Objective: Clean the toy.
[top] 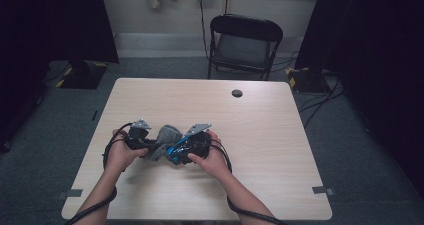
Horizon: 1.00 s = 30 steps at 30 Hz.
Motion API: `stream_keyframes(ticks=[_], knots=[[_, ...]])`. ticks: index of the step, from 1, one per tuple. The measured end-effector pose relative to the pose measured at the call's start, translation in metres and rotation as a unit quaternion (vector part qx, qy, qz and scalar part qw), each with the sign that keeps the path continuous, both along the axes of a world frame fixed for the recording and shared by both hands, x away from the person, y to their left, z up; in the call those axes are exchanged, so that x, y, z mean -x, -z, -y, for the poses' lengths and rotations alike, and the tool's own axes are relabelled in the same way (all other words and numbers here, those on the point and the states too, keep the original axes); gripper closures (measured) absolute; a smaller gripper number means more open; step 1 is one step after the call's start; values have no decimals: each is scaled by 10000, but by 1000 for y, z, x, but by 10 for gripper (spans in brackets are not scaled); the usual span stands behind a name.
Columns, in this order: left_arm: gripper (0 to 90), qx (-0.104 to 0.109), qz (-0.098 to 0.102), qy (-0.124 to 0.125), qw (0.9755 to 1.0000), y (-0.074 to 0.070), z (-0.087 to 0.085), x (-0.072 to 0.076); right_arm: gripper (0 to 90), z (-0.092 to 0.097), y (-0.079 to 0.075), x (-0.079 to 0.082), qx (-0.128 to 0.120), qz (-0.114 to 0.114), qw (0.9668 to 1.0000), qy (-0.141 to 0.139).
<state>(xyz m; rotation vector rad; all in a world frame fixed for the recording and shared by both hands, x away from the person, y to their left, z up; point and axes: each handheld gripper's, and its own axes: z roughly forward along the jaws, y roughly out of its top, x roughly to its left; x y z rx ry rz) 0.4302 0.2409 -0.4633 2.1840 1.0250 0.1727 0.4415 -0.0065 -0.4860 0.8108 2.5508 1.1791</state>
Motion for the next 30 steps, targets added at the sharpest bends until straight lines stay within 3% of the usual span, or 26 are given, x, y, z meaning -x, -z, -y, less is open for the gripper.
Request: stream_keyframes(ticks=[11,17,21,30], knots=[[746,-117,152,4,9998,-16,-7,8,32,3,0,1,-59,-17,10000,22],[744,-128,207,25,9997,-21,-4,6,45,10,-3,0,-131,-198,9997,-10],[743,-162,232,26,9996,-23,0,4,91,17,-6,-2,61,-130,9998,-148],[743,-171,229,72,9996,-30,4,2,126,30,-7,-4,22,-148,9996,-257]])
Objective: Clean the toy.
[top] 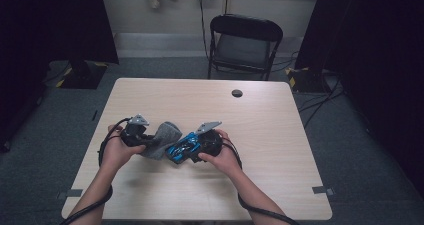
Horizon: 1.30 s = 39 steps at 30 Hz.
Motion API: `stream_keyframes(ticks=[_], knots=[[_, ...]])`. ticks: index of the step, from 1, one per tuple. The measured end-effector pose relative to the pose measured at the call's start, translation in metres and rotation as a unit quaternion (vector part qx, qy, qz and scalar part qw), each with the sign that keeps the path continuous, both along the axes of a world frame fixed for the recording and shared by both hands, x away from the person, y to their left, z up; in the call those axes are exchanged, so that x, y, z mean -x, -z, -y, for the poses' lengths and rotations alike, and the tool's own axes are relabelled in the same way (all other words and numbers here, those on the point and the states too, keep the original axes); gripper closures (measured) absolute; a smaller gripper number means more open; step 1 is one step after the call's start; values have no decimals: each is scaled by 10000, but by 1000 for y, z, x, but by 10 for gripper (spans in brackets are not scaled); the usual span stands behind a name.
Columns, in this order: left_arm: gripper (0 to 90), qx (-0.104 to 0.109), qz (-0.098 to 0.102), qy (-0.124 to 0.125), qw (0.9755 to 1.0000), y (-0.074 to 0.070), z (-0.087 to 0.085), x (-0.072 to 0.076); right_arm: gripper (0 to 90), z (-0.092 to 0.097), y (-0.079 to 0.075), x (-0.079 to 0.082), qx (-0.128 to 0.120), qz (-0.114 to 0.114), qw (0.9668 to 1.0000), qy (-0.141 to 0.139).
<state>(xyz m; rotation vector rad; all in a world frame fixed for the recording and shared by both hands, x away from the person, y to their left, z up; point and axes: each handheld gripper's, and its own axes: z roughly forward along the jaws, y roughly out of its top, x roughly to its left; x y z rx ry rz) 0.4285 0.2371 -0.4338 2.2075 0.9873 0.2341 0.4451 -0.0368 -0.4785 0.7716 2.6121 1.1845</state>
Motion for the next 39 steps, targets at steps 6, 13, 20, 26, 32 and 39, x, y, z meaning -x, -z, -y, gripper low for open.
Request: stream_keyframes(ticks=[6,13,20,26,32,39], knots=[[745,3,88,125,9999,-11,9,0,126,9,-6,0,38,53,9999,-118],[745,103,263,433,9987,-30,35,1,128,36,-15,-4,90,42,9999,-105],[745,299,338,639,9969,-38,67,0,128,74,-15,-6,158,61,9999,7],[745,411,250,976,9941,-33,107,1,128,100,-16,-6,194,68,9997,154],[744,467,162,1174,9919,-26,134,5,128,128,-20,-8,150,91,9992,362],[744,404,38,1371,9897,-9,161,7,128,152,-19,-8,187,49,9982,575]])
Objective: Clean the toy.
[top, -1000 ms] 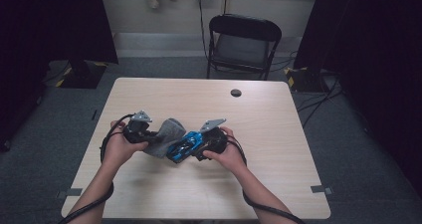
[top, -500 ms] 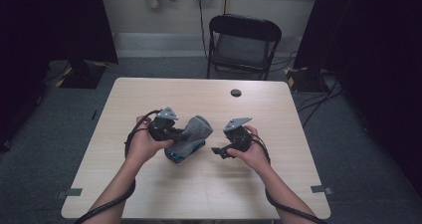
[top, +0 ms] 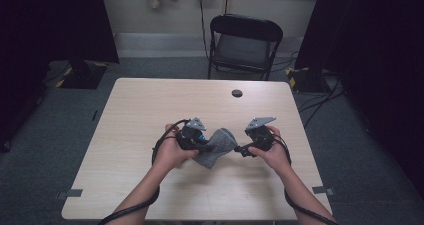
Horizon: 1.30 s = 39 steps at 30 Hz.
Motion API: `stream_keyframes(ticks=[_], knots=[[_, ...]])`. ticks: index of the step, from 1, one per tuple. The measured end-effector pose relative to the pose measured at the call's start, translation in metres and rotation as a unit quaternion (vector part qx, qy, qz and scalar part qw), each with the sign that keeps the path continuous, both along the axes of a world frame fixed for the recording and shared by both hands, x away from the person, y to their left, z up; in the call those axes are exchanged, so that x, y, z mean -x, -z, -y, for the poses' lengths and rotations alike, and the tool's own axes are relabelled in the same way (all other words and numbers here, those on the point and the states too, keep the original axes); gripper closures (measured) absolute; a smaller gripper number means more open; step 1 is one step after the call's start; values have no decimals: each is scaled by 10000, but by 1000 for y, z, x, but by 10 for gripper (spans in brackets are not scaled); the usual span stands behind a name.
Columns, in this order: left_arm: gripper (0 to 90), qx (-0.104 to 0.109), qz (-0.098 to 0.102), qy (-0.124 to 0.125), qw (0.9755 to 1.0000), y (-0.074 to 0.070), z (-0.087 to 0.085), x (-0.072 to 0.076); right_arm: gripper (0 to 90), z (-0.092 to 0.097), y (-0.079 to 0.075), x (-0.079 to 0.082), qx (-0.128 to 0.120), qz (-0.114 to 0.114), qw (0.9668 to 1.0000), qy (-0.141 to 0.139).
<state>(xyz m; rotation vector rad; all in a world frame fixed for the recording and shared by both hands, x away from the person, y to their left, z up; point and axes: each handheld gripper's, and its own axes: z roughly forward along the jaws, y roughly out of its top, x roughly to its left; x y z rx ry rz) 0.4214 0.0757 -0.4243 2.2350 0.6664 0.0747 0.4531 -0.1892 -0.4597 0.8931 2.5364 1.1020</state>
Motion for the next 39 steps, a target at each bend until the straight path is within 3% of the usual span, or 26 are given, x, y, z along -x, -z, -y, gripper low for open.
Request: stream_keyframes(ticks=[7,20,25,27,33,37,39], knots=[[744,-44,-76,221,9997,9,23,1,128,19,2,0,44,0,9999,139],[743,-22,-167,371,9992,17,52,-3,128,55,7,5,-4,-46,9990,452],[742,-62,-228,438,9988,22,60,-4,128,67,9,8,-20,-59,9983,577],[738,-170,-297,395,9986,28,65,-5,128,75,10,10,-13,-63,9979,652],[683,-223,-332,404,9984,40,68,-4,128,84,0,13,-127,1,9972,731],[642,-236,-248,396,9986,37,65,-5,128,82,-8,12,-156,81,9975,690],[558,-292,-88,322,9990,35,63,-5,128,78,-13,11,-200,106,9978,621]])
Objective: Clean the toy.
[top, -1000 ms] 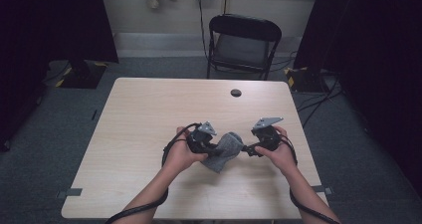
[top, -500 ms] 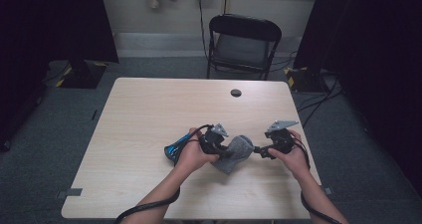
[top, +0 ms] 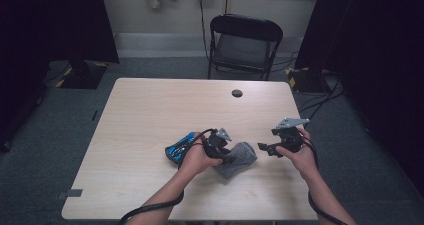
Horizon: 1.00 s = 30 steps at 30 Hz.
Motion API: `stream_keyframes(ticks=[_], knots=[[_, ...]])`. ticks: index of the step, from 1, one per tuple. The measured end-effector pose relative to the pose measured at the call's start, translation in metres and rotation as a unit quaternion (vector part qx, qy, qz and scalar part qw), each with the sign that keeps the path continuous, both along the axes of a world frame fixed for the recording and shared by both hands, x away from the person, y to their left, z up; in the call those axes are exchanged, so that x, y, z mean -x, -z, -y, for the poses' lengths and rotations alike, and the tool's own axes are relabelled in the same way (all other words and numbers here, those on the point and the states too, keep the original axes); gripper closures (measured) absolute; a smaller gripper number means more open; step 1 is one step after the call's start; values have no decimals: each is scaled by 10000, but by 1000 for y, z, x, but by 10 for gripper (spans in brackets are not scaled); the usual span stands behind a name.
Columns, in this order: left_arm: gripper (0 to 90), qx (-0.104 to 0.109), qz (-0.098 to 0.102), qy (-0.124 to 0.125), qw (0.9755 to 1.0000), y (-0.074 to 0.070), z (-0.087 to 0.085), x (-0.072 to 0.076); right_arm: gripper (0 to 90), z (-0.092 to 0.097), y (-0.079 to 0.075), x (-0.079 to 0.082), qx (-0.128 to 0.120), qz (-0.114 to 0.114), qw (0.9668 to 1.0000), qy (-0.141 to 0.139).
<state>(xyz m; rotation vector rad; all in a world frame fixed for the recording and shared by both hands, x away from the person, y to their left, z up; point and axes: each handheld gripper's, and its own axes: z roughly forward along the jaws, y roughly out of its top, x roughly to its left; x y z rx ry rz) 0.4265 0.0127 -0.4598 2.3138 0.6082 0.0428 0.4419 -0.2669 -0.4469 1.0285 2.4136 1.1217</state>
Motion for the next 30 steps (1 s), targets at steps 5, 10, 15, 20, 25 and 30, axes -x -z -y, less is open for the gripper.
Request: stream_keyframes(ticks=[5,10,15,20,25,30], knots=[[341,34,158,-216,9996,-9,-13,0,128,-16,-10,-1,-86,86,9996,-245],[310,88,273,-473,9985,-21,-37,-2,128,-37,-11,4,-213,77,9979,-601],[296,48,363,-796,9962,-26,-68,-4,129,-62,-8,13,-278,-2,9938,-1079],[275,-103,371,-1141,9927,-23,-95,-6,134,-86,1,21,-111,-183,9860,-1654],[224,-221,377,-1396,9892,-17,-115,-8,147,-100,15,24,102,-333,9813,-1893],[216,-285,315,-1483,9880,-5,-123,-13,205,-107,29,23,432,-293,9816,-1839]])
